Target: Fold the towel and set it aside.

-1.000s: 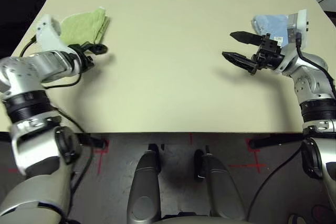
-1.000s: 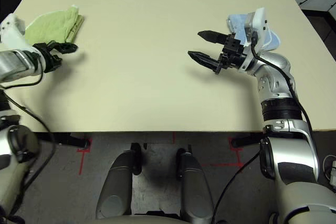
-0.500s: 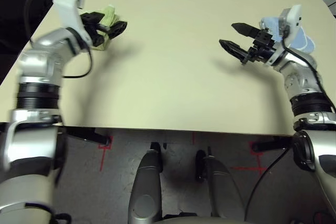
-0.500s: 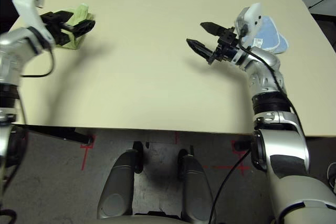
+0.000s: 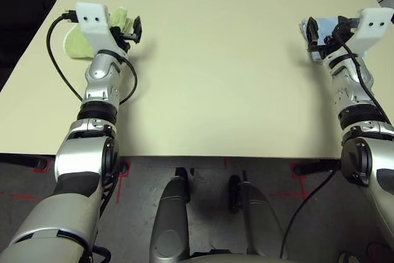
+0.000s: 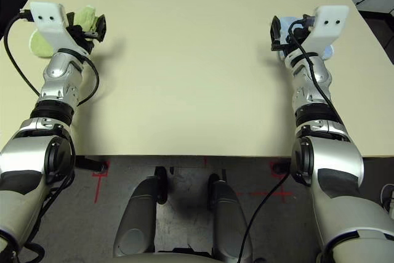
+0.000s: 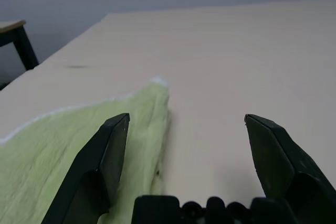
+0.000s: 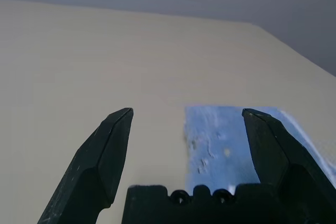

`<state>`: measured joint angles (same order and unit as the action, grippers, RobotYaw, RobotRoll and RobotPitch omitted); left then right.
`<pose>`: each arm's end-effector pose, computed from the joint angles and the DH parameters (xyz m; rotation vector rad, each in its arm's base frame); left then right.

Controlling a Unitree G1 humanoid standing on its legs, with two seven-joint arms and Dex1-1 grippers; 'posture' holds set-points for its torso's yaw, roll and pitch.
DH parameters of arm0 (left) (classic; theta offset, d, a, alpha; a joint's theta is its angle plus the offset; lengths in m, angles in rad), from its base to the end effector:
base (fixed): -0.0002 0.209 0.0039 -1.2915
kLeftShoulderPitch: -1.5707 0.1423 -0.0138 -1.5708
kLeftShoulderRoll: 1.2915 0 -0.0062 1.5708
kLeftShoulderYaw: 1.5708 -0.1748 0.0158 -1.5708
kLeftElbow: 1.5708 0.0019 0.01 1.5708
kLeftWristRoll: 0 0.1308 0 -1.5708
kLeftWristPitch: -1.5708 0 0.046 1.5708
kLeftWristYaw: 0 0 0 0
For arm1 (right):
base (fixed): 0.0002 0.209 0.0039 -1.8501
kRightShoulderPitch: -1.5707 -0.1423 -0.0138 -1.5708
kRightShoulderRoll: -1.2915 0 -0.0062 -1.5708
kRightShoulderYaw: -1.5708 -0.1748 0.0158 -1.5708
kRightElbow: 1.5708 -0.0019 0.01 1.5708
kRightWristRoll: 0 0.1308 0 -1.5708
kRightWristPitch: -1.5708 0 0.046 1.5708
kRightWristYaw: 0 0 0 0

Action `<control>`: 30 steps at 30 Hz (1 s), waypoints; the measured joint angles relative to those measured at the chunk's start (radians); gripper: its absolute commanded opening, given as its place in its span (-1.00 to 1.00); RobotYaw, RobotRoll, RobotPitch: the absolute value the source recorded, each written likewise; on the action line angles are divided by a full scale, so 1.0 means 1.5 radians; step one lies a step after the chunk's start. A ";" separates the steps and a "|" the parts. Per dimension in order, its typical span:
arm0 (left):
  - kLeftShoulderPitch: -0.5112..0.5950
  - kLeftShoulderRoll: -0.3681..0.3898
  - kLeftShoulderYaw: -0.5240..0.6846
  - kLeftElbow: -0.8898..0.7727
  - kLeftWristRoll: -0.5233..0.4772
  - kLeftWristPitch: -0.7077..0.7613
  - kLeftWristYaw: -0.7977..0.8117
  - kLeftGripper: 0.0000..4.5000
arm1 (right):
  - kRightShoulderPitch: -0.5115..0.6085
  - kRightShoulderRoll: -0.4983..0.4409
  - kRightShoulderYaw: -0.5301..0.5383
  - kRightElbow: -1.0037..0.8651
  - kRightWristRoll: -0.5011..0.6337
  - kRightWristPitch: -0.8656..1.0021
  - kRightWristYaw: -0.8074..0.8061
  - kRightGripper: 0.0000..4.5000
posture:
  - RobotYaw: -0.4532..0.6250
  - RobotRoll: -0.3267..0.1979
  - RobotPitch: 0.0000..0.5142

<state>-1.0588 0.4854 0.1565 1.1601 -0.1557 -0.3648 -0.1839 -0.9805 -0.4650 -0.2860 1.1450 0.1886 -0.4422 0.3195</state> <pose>0.3382 0.2489 0.1912 0.1522 -0.3211 0.0670 0.3274 -0.2612 0.1712 -0.0622 -0.3681 -0.0166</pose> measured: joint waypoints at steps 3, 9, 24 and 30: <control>0.003 0.024 0.015 0.006 0.003 -0.010 -0.007 0.98 | 0.016 -0.002 -0.007 0.004 0.000 -0.009 0.000 1.00 | -0.14 0.25 -0.16; 0.004 0.068 0.046 0.020 -0.005 0.000 -0.084 0.98 | 0.021 -0.026 -0.028 0.004 0.020 -0.009 0.071 1.00 | -0.15 0.25 -0.15; 0.035 0.078 0.065 0.025 0.001 0.006 -0.048 0.98 | 0.031 -0.021 -0.035 0.004 0.021 0.006 0.028 1.00 | -0.18 0.25 -0.16; 0.034 0.075 0.066 0.025 0.004 0.009 -0.033 0.98 | 0.031 -0.020 -0.035 0.004 0.021 0.006 0.024 1.00 | -0.18 0.25 -0.19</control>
<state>-1.0073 0.5984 0.2558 1.1982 -0.1504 -0.3511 -0.2339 -0.9340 -0.4957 -0.3390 1.1516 0.2195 -0.4327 0.3555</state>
